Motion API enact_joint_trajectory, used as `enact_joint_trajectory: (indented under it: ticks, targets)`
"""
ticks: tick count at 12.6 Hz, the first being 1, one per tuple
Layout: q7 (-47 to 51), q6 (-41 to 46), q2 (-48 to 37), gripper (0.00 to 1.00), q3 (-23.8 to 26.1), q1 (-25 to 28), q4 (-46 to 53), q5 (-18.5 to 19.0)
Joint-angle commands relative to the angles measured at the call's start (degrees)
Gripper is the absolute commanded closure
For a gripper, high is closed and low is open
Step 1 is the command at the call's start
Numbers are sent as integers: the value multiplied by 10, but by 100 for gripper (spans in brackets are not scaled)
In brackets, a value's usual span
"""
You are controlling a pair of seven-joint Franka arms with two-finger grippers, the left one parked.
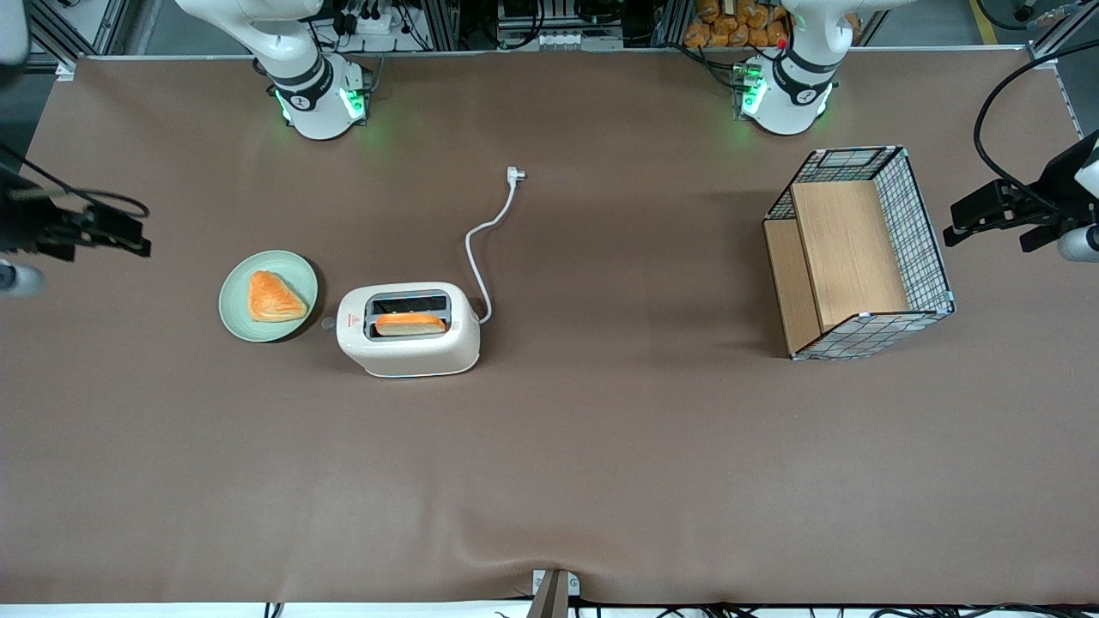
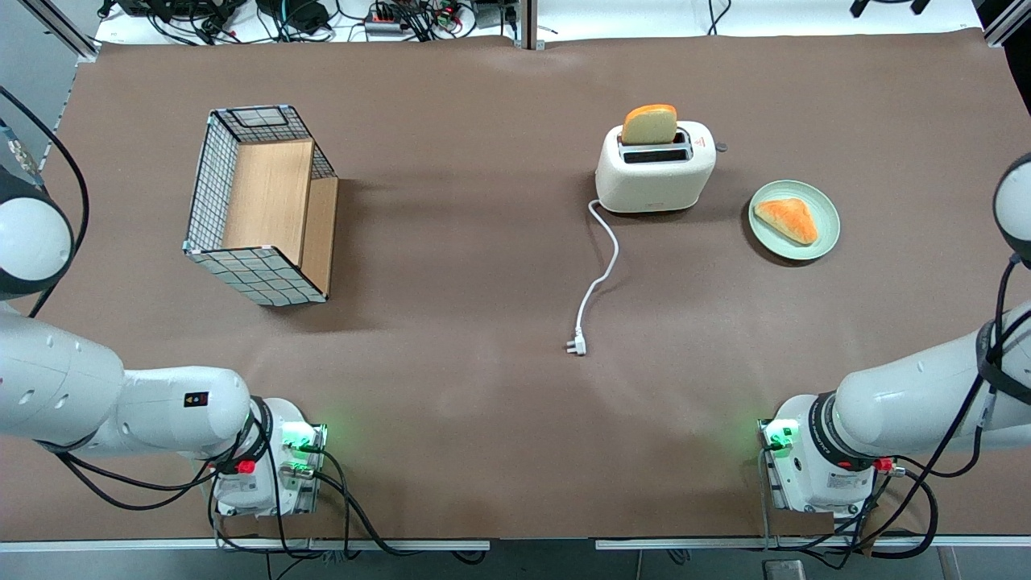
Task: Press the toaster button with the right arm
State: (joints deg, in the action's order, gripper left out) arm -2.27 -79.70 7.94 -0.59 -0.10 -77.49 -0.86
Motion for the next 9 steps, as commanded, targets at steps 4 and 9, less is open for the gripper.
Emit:
enact_joint_trajectory:
  ticks: [4,9]
  targets:
    - [14,-29,-78,0,5,-17,-71,13]
    - [14,-29,-102,0,0,-17,-86,18]
